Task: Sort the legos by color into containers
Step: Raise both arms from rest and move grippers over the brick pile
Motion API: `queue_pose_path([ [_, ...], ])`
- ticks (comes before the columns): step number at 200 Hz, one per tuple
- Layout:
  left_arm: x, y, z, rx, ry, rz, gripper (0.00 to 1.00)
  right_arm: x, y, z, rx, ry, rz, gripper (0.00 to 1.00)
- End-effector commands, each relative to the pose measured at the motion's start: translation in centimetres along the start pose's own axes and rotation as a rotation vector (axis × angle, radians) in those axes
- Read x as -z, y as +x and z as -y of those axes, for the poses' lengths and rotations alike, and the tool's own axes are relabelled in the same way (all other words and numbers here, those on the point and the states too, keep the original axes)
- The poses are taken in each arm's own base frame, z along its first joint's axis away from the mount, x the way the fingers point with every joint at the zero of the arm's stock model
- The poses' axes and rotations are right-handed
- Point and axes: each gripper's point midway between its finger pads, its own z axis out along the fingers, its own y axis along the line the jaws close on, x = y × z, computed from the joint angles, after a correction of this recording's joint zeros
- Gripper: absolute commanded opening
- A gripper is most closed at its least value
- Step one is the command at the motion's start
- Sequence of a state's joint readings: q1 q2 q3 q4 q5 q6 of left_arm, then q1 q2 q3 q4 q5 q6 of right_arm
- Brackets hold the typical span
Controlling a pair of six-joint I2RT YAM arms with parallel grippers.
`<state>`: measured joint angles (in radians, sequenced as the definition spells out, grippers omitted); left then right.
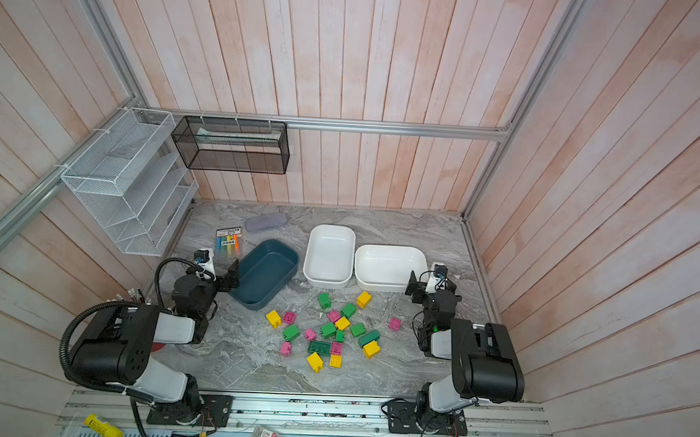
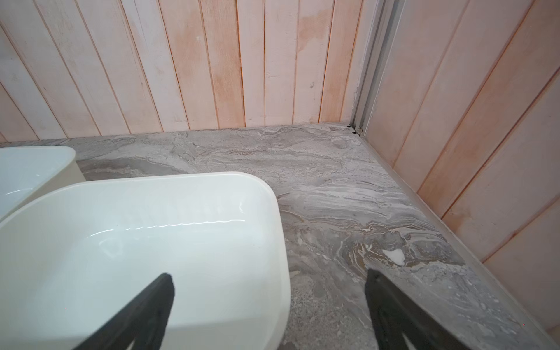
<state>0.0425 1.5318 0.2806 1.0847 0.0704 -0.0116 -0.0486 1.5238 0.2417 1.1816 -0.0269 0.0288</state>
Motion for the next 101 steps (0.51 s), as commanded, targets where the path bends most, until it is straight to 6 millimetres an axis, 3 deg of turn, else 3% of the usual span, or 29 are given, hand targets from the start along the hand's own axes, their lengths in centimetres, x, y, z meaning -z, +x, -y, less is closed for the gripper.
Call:
queue_pose_path([
  [1,-0.37,-0.46,0.01,0.001,-0.003,0.013,1.00,-0.15,-0.83,0.01,0.009,0.000,0.025,0.98],
  [101,-0.24,-0.52,0.02,0.001,-0.003,0.018,1.00,-0.05,-0.99,0.09,0.005,0.003,0.030,0.98],
])
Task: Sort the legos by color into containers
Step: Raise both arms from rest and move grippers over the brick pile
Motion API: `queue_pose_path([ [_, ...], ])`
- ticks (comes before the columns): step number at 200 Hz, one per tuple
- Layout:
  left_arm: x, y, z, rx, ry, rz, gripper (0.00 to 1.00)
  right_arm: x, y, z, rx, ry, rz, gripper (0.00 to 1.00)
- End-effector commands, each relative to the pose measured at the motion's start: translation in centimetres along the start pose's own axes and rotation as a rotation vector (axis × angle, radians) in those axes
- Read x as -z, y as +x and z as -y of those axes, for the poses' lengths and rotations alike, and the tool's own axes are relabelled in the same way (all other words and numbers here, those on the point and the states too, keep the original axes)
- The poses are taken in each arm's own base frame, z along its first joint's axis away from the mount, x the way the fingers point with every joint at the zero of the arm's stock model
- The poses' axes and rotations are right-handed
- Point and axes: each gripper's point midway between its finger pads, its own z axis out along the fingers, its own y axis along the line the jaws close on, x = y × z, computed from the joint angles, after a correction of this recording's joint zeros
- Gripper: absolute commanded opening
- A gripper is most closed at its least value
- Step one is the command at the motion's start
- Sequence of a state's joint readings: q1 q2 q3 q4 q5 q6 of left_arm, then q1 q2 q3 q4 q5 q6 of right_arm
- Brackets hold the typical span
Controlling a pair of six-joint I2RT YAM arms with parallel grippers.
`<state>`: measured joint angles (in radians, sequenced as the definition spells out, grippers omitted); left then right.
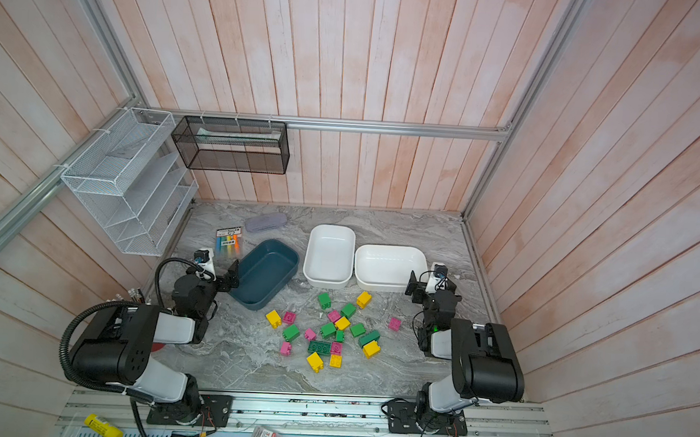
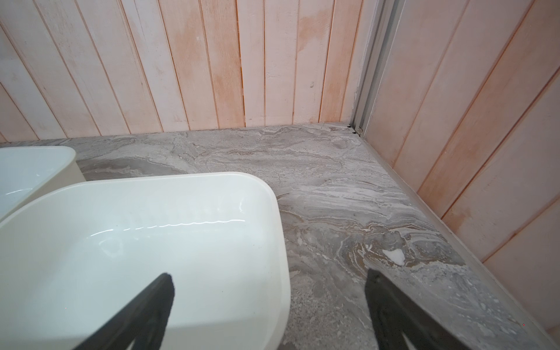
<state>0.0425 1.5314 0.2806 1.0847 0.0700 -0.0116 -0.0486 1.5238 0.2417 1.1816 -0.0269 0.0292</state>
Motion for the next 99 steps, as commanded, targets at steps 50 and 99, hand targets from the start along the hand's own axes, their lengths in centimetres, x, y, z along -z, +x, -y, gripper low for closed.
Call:
queue_pose_path([
  [50,-0.4,-3.1,1.0,-0.024,0.046,-0.006,1.00,0.8,-4.1,-0.8,0.021,-0.034,0.054,0.98],
  [99,0.5,-8.4,1.4,0.054,0.021,-0.057,1.00,3.0,-9.0,-2.8,-0.002,-0.142,0.102,0.98],
])
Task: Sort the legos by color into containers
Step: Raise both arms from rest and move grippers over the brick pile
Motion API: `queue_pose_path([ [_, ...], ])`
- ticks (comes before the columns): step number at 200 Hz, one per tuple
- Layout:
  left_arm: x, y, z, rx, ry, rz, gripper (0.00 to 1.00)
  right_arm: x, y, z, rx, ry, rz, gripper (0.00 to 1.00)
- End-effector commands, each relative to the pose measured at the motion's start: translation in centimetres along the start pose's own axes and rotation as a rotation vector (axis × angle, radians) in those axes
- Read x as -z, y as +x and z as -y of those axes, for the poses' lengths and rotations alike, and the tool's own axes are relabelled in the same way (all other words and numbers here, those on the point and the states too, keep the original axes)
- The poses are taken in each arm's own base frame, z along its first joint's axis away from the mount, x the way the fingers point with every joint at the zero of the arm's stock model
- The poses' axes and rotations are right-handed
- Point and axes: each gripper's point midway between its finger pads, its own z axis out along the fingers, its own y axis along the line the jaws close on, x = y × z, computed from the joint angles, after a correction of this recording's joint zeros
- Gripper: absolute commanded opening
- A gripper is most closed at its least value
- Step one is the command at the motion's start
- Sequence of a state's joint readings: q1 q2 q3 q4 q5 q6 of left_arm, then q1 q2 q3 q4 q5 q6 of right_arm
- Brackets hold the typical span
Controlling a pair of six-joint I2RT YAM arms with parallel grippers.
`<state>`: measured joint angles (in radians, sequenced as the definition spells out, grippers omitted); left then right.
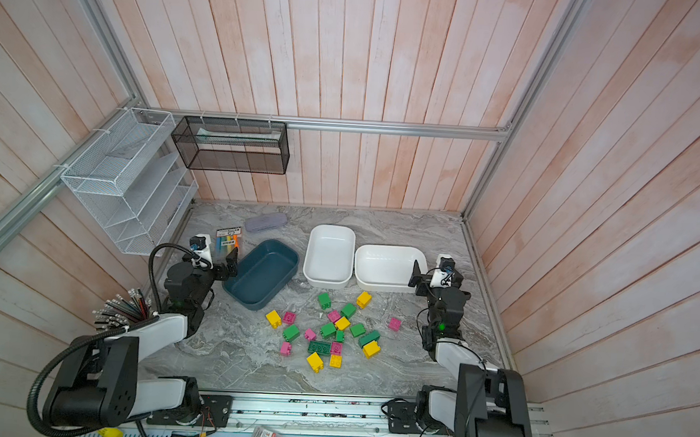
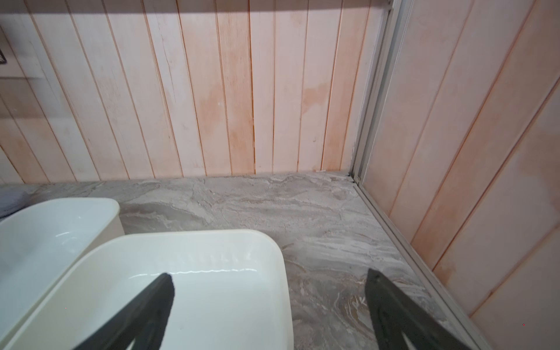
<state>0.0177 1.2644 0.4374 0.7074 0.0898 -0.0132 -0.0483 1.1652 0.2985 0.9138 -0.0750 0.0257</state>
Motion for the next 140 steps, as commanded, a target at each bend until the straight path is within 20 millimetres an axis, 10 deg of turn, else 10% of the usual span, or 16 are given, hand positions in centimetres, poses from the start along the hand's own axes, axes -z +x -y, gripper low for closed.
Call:
queue_pose_path([
  [1,0.1,-1.2,0.0,0.062,-0.026,-0.104,1.00,0.2,-1.0,-1.7,-0.022,-0.091,-0.045,0.98],
  [60,2.7,-0.1,2.6,0.336,-0.231,-0.472,1.00,2.4,-3.9,-7.5,-0.030,-0.377,-0.177,0.98],
  [140,11.6,3.3,10.6,0.491,-0.149,-0.839,0.99,7.7,-2.0,-14.9,0.015,-0.693,-0.470,0.98],
])
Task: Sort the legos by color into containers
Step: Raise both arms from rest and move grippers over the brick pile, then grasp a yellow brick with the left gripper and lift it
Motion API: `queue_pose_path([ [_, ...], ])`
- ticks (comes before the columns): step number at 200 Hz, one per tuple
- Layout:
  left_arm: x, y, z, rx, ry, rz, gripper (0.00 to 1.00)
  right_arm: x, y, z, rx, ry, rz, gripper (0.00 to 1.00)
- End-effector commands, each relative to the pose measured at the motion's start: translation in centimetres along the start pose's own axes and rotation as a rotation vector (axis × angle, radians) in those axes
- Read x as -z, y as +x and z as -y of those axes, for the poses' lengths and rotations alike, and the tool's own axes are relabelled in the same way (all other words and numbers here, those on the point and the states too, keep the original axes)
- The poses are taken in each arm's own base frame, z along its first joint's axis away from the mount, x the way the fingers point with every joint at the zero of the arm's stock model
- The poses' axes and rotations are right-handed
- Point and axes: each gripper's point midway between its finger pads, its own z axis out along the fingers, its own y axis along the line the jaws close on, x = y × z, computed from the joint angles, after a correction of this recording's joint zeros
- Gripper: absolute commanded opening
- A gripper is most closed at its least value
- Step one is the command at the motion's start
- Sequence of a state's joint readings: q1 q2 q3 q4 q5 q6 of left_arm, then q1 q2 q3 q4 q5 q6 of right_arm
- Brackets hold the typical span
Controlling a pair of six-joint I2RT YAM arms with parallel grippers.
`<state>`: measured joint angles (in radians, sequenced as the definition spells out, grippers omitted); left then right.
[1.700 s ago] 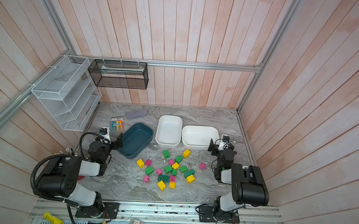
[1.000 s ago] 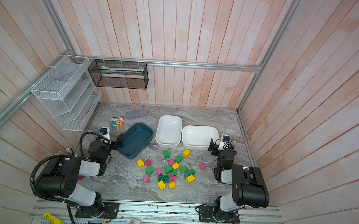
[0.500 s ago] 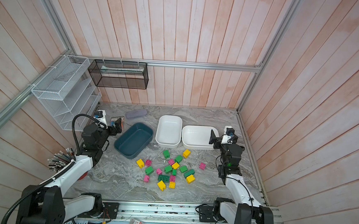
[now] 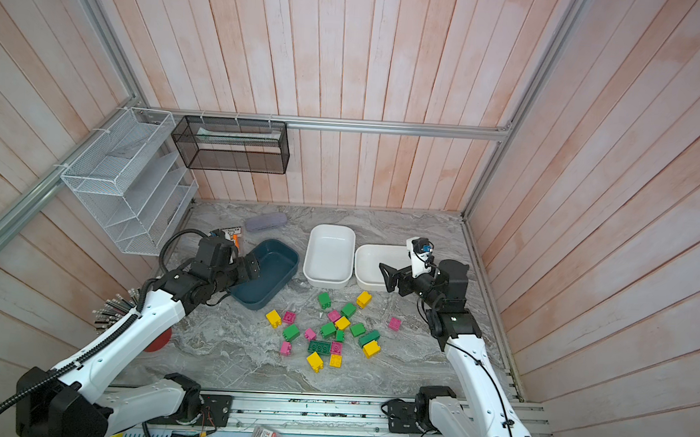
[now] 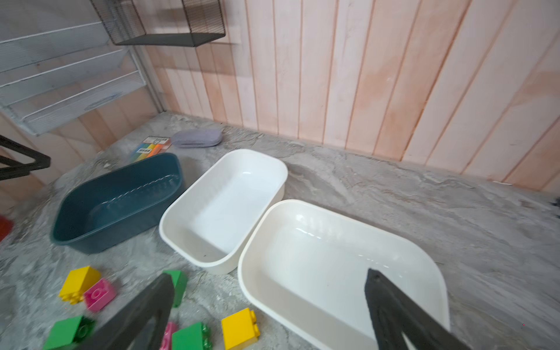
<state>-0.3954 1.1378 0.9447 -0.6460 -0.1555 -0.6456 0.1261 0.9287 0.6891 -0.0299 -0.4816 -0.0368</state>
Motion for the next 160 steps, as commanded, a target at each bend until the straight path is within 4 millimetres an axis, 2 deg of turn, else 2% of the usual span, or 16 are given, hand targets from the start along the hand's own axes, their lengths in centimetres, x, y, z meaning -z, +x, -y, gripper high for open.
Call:
queue_pose_path([
  [1,2.5,3.6,-0.3,0.115,-0.042,-0.131,0.98,0.4,2.8,-3.2,-0.015,-0.122,-0.158,0.98],
  [23,3.1,6.9,0.7,0.127,-0.064,-0.198,0.95,0.5,3.5,-5.6,0.000,-0.205,-0.211,0.98],
  [43,2.6,9.4,1.5,0.174,-0.064,-0.247,0.91,0.6,4.3,-7.6,0.018,-0.275,-0.258,0.98],
  [59,1.8,10.5,1.9,0.208,-0.090,-0.264,0.88,0.5,4.8,-9.2,0.033,-0.326,-0.291,0.98],
  [81,0.7,10.9,2.5,0.255,-0.137,-0.255,0.86,0.4,5.3,-10.8,0.047,-0.375,-0.318,0.98],
  [95,-0.1,11.1,3.6,0.284,-0.132,-0.249,0.84,0.3,5.6,-11.4,0.044,-0.389,-0.324,0.98],
  [110,-1.1,12.1,3.9,0.292,-0.172,-0.266,0.82,0.2,5.8,-11.9,0.044,-0.398,-0.330,0.98],
  [121,-1.8,13.2,3.4,0.292,-0.224,-0.286,0.80,0.2,5.9,-12.1,0.043,-0.400,-0.332,0.98],
  [141,-2.7,14.2,2.8,0.293,-0.278,-0.289,0.76,0.2,6.2,-12.0,0.041,-0.390,-0.333,0.98],
  [160,-3.6,14.9,1.4,0.295,-0.349,-0.274,0.72,0.3,6.6,-11.8,0.040,-0.377,-0.340,0.98],
])
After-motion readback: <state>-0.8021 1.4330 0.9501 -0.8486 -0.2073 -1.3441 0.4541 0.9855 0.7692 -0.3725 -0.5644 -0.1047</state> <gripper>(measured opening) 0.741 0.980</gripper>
